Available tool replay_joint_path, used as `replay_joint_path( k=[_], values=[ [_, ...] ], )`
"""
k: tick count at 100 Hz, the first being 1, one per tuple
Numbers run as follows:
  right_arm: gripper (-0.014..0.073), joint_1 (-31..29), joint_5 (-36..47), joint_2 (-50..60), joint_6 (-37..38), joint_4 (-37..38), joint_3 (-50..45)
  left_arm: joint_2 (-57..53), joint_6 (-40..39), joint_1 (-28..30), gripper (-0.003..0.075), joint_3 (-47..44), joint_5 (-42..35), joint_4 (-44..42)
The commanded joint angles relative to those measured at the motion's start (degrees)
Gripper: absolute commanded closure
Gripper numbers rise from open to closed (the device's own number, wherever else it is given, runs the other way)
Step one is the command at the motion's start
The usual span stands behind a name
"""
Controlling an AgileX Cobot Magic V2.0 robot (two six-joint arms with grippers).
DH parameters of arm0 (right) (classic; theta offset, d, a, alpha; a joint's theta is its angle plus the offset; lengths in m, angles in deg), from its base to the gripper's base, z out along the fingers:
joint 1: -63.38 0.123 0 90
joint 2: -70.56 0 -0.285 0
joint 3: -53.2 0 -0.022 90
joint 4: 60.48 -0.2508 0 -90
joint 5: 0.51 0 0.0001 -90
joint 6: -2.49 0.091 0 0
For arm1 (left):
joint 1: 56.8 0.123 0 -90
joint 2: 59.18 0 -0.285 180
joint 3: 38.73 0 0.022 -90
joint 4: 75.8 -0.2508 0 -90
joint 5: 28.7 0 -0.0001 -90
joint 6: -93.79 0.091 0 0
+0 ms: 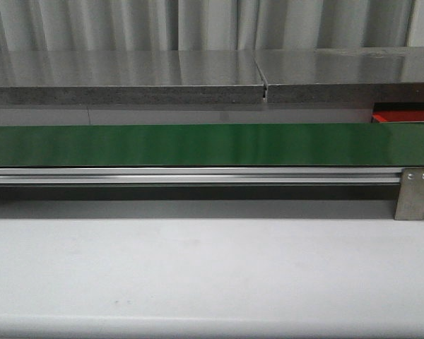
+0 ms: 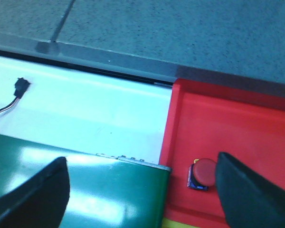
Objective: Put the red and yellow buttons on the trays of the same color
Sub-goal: 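Lower the red button into the red tray and open the right gripper, then move the left gripper over a yellow button in the cluster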
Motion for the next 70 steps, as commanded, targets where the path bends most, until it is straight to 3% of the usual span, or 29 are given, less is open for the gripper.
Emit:
replay_joint_path(
  k=[1, 38, 58, 65, 70],
  values=[
    [-0.0022, 2.21, 5.65, 7.95, -0.53, 1.54, -3.89, 0.02, -0.16, -0.47, 0.0741, 1.6, -4.4, 0.84],
    [-0.0022, 4.27, 14.21, 31.73, -0.59, 3.57, -36.41, 0.02, -0.16, -0.47, 0.0741, 1.6, -4.4, 0.84],
    [-0.0019, 4.27, 14.62, 41.74, -0.59, 3.57, -48.21, 0.02, -0.16, -0.47, 0.0741, 1.6, -4.4, 0.84],
    [0.0027, 4.27, 14.62, 44.58, -0.59, 3.63, -50.77, 0.02, -0.16, -0.47, 0.0741, 1.6, -4.4, 0.84],
    [0.0113, 4.27, 14.62, 46.13, -0.59, 3.63, -52.02, 0.02, -0.16, -0.47, 0.0741, 1.6, -4.4, 0.84]
  ],
)
